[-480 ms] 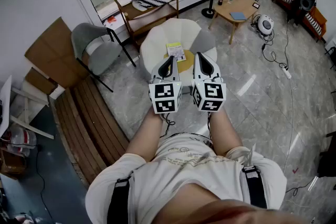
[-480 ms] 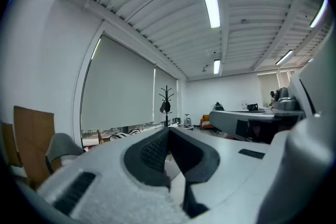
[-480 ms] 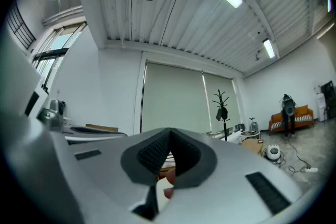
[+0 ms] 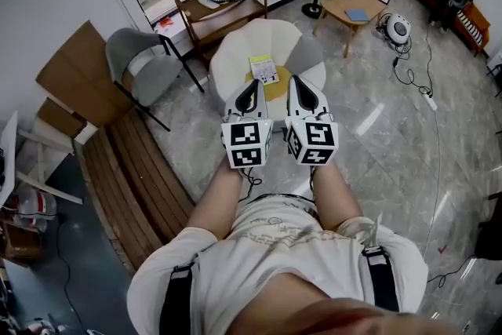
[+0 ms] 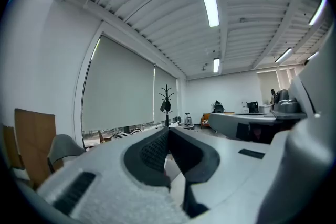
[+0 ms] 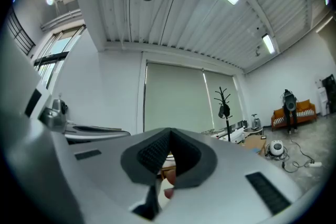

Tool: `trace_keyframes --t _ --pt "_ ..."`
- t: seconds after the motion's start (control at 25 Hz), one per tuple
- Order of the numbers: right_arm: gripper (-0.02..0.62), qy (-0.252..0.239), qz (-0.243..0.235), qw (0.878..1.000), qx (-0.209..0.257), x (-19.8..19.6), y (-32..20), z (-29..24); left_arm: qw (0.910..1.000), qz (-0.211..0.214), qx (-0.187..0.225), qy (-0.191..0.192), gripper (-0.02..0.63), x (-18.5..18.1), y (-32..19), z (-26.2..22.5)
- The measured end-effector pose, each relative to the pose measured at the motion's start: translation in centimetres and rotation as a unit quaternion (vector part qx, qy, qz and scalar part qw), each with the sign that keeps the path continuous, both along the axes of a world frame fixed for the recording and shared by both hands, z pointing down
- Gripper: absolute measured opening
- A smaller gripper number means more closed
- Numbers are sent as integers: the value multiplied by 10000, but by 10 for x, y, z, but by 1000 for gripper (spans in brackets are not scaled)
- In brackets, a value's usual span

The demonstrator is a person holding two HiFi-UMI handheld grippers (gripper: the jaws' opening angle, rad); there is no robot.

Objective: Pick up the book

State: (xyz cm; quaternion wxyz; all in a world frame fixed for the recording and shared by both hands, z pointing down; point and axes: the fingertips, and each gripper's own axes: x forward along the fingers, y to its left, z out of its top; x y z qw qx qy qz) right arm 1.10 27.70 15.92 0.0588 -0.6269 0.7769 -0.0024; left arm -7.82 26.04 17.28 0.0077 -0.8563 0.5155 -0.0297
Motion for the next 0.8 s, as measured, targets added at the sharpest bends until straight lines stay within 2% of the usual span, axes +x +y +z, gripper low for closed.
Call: trace_keyframes --t 0.24,0.44,0.8 --pt "25 16 -31 10000 -14 0 -2 -1 10000 22 -48 -60 12 4 -3 2" --pt "25 -37 -42 10000 -81 14 -8 4 9999 15 -82 -140 12 21 -9 7" --pt "25 -72 -224 9997 -104 70 -27 2 9998 -49 -135 -134 12 86 -29 6"
